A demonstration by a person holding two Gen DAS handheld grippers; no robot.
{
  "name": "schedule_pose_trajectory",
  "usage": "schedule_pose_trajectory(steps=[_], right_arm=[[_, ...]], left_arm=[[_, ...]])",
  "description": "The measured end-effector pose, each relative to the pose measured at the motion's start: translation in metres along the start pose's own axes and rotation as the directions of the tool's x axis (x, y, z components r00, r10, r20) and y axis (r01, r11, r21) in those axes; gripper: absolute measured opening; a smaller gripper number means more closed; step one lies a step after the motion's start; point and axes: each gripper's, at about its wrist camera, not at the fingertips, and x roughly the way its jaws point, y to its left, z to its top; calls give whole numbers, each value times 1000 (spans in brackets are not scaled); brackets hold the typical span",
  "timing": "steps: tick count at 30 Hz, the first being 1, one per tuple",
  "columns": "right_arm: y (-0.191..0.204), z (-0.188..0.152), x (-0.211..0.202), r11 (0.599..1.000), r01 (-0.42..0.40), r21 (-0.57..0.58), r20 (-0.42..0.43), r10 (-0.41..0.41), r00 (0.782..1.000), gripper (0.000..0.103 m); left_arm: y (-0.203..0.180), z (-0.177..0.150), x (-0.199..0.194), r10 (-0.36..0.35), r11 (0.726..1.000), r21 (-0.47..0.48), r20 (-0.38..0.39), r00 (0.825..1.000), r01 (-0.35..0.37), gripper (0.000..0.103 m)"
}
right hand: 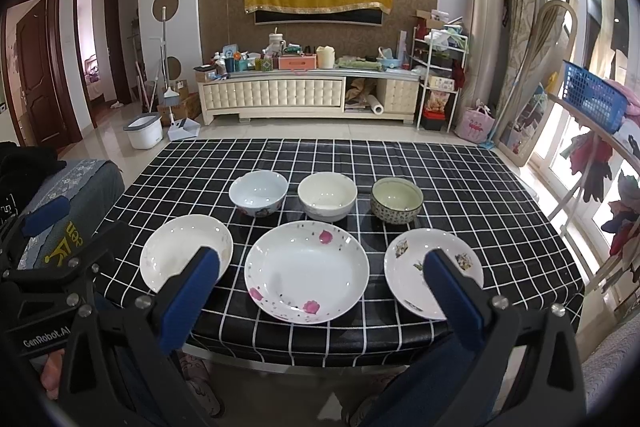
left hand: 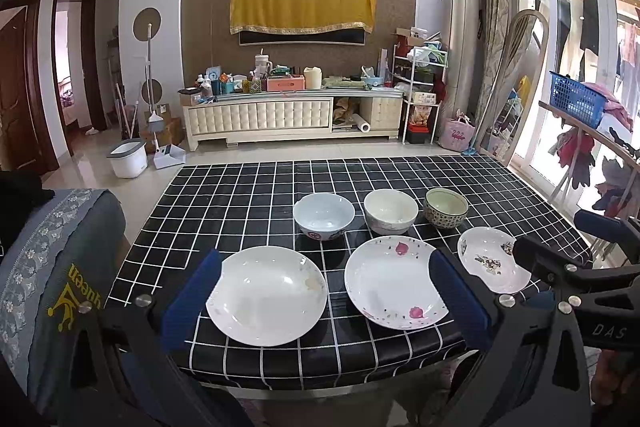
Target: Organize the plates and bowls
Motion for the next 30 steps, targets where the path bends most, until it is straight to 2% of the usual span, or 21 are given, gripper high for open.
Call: schedule_pose_trajectory(steps=[25,30], right_arm=[[0,0,0,1000,-2,0,-4,2,1000,103],[-1,9,4,1000,0,7,-5,0,1000,103]], left_arm=[[-2,0,0,-3,1000,1,-4,1000,3,103],[-3,3,0,-5,1000,6,-3,1000,5,103]])
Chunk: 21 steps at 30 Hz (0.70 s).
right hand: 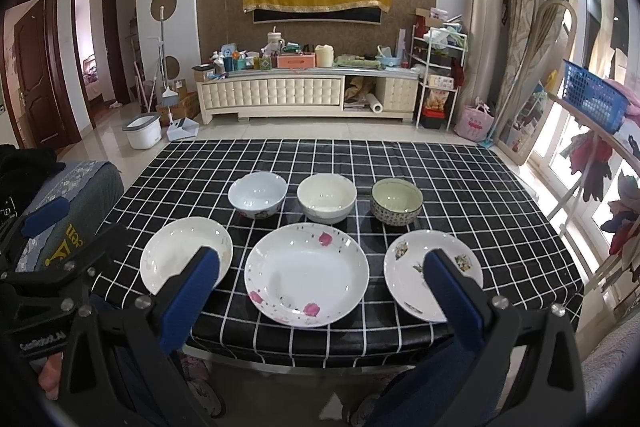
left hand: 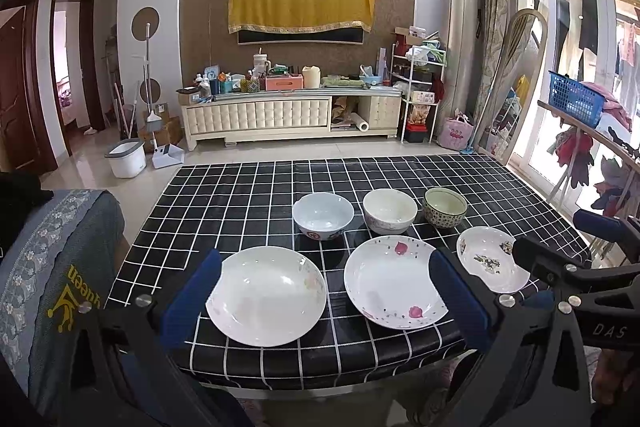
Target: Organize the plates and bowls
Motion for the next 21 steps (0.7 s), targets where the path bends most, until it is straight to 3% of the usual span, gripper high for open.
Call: schedule_pose_trajectory(steps=[7,10,15,21], right_arm=[[-1,24,19,999,34,15,3,-34,999,103],[5,37,31,1000,-2,13,-8,2,1000,103],[21,52,54,1000,14,25,1,-14,1000,103],[60,64,105,994,-39,-99,-105,29,994,103]], left_arm=[[10,15,5,5,1000,-7,3,1000,-5,103],[24,25,12,6,999,-40,-6,1000,-7,103],[48,38,28,46,997,-58,-25,999,-47,103],[86,42,56,74,989,-124,-100,992,-86,103]])
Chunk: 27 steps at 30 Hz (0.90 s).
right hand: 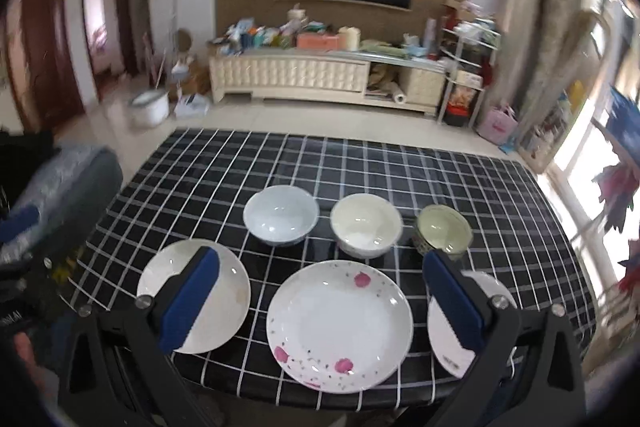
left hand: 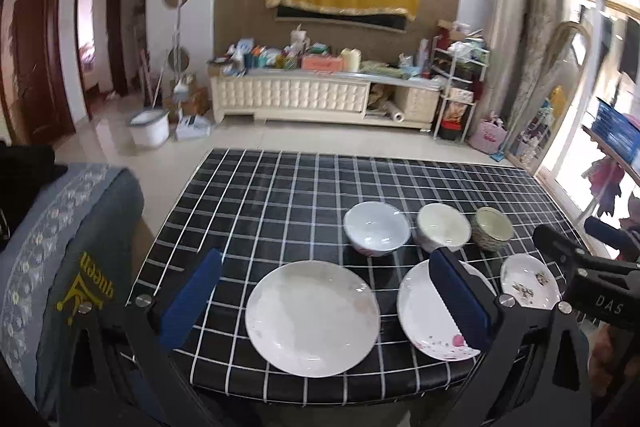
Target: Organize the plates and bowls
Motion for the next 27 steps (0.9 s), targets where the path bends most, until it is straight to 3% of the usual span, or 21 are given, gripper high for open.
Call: schedule_pose_trajectory(steps=[6,10,12,16,21,24,27], right_arm=[[27,-2,43,993,-120,0,-88,120,989,103],[41,-4,63,964,-265,34,-155,267,951,103],[52,-5,77,965,-262,4,-208,257,944,103],[70,-14,98,975,-196,-109,-233,166,958,103],[80,-23,125,957,-256,-137,-325,200,924,98],[83,-26,137,953,-268,-138,-340,209,917,94],[87,-31,153,954,-270,-134,-384,201,901,81]], left_arm=[[34,-7,25,61,997,-48,-51,997,-63,103],[53,-17,45,67,995,-70,-145,987,-77,103],[62,-24,56,77,994,-68,-182,980,-90,103],[72,-36,76,94,992,-54,-241,966,-110,103],[83,-51,101,111,988,-67,-306,946,-138,103],[91,-62,118,102,985,-97,-357,928,-146,103],[99,-71,131,102,980,-117,-394,913,-160,103]])
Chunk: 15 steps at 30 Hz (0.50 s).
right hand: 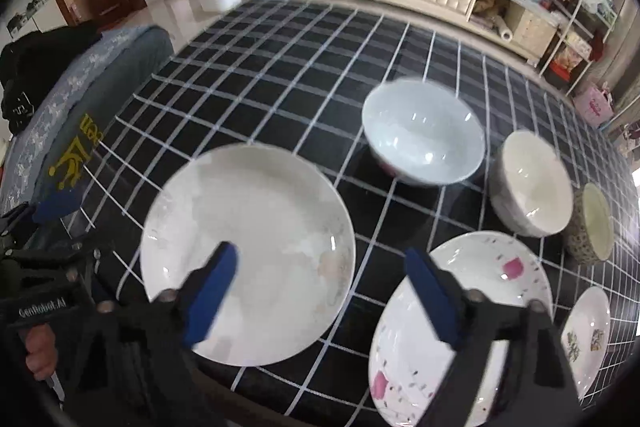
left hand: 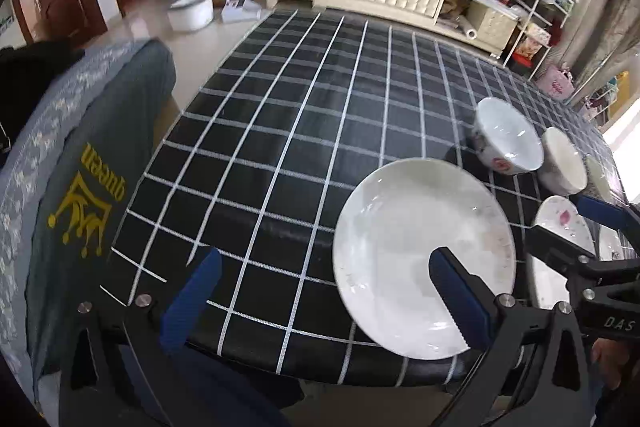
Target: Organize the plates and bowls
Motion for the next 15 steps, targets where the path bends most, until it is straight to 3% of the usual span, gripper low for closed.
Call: schedule_pose_trajectory(steps=[3,5,10,15], right_arm=[[-4,-1,13,1000,-23,17,-38,23,999,71],[-7,-1,20,999,-15,36,-52,17,999,67],[-7,-1,38,999,7,32,-89,-5,996,59],[-9,-2,50,998,53,26,-113,-50,992,39]], left_arm=[[7,-1,15,-31,999,-30,-51,998,30,89],[12,-3,28,-41,998,-41,-85,996,38,75],[14,-8,46,-37,999,-31,-131,991,34,56],[13,-12,59,-52,999,-23,-164,985,49,38]])
